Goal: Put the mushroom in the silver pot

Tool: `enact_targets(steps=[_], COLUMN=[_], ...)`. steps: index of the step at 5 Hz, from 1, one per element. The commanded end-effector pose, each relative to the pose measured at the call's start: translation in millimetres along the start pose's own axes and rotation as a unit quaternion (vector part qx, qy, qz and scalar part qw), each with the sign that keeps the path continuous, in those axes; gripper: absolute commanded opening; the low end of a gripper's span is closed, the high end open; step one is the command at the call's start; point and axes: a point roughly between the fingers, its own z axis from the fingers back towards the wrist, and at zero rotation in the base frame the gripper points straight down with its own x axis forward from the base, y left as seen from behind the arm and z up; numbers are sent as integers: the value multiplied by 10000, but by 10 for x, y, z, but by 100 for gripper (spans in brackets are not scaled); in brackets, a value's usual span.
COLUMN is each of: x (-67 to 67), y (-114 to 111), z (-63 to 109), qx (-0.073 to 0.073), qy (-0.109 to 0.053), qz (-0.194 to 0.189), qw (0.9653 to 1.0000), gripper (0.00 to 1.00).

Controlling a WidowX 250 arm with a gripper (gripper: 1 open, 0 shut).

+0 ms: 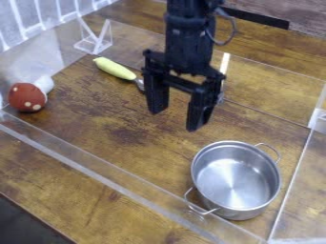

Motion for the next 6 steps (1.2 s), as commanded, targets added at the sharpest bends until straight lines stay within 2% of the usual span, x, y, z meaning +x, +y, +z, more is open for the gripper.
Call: enact_targets(steps=[1,3,4,5,6], x=[-152,-525,-659,-695,-656], y=[370,1231,1631,1885,1973], z=[208,369,380,356,255], qx=[163,498,606,660,679], qy=[-199,-435,-598,-713,-654], qz=[258,797,1013,1177,1132], qw=[9993,9946,9912,9883,9891], gripper=[100,100,100,100,100])
